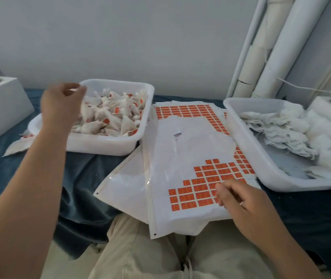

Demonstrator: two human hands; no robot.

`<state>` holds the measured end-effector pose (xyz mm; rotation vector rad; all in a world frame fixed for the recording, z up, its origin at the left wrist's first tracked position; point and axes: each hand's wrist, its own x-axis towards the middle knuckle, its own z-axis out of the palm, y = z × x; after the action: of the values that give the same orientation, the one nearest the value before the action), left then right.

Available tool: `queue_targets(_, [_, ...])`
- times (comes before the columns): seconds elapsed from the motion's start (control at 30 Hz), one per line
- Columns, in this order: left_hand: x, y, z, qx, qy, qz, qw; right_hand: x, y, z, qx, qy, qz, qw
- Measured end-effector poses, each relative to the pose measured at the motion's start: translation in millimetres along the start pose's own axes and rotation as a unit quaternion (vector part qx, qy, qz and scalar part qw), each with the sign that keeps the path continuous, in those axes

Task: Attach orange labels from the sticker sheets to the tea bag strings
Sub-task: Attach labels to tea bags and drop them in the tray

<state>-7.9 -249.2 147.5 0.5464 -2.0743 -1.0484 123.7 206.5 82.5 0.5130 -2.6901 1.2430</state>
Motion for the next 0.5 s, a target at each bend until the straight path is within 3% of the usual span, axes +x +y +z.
queue_targets(0.1, [-41.8,16.5,-6.0,-0.080,0.022,0.014,0.996,5.2,3.3,-24.0,0.013,0.090,0.029,0.995])
queue_targets(0.23, [-131.8,40.1,-0.6,-0.130,-0.053,0.014,0.990,15.2,25.2,-62.4,-0.014,0.236,0.069,0.969])
queue_targets(0.3, [-182.2,48.1,10.0,-0.163,-0.133,-0.023,0.977,32.0,45.1,-86.8,-0.072,0.247,0.089,0.962])
queue_targets(0.4, [-240.4,57.3,34.1,-0.168,-0.282,-0.058,0.943,76.2,82.7,-126.9,-0.202,0.151,0.133,0.959])
queue_targets(0.5, [-276.5,65.8,50.9,-0.172,-0.381,-0.070,0.906,122.7,117.7,-145.9,-0.348,-0.060,0.201,0.914])
